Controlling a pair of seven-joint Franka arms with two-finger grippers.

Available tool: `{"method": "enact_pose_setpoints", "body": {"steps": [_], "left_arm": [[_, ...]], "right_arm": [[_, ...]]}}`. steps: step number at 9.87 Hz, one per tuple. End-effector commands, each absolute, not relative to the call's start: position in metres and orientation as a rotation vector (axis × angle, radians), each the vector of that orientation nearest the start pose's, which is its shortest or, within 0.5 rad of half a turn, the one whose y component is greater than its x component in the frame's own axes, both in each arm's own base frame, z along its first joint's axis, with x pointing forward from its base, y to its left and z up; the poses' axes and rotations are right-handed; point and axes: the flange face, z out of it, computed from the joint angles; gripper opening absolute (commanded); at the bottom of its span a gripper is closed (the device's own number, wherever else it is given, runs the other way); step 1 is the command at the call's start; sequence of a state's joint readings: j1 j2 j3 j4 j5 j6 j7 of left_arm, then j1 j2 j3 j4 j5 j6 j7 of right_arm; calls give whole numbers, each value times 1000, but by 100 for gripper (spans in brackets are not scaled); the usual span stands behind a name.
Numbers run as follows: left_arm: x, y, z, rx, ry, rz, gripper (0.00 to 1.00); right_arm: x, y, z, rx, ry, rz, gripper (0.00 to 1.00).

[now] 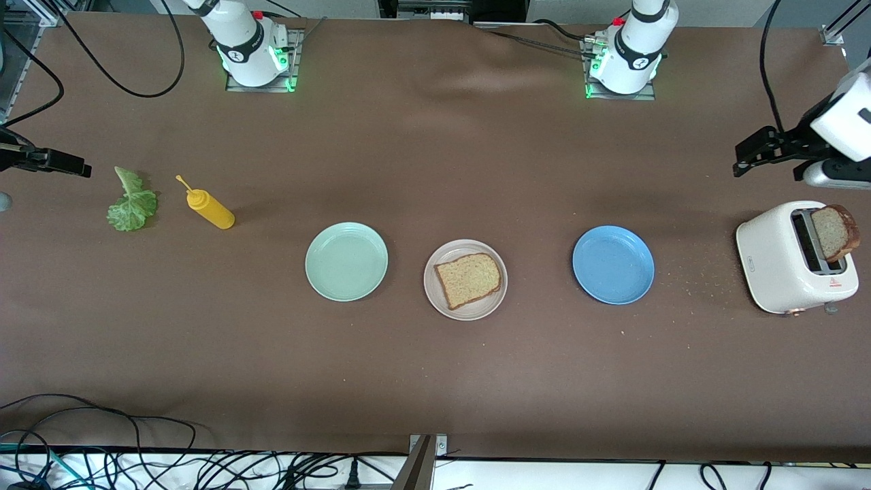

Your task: Make sandwich on beige plate with both arms

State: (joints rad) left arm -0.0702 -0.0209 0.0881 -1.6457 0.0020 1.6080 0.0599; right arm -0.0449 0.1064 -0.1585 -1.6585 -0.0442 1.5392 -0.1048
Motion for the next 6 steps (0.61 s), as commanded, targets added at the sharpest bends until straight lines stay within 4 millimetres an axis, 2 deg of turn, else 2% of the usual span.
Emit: {"method": "enact_pose_setpoints", "body": {"steps": [1,4,5,6], "left_arm": [[550,26,619,-3153,181,5,100],[551,23,617,-3109,211,14,100],[553,29,613,-3112,204,23,100],[556,31,621,-3119,197,-4,100]], "right_arm": [[556,-118,527,-3137,132,368,100],[556,-118,527,-3136,130,368,100],[556,-118,527,-3136,130,368,100],[556,-118,527,-3137,132,368,100]]}}
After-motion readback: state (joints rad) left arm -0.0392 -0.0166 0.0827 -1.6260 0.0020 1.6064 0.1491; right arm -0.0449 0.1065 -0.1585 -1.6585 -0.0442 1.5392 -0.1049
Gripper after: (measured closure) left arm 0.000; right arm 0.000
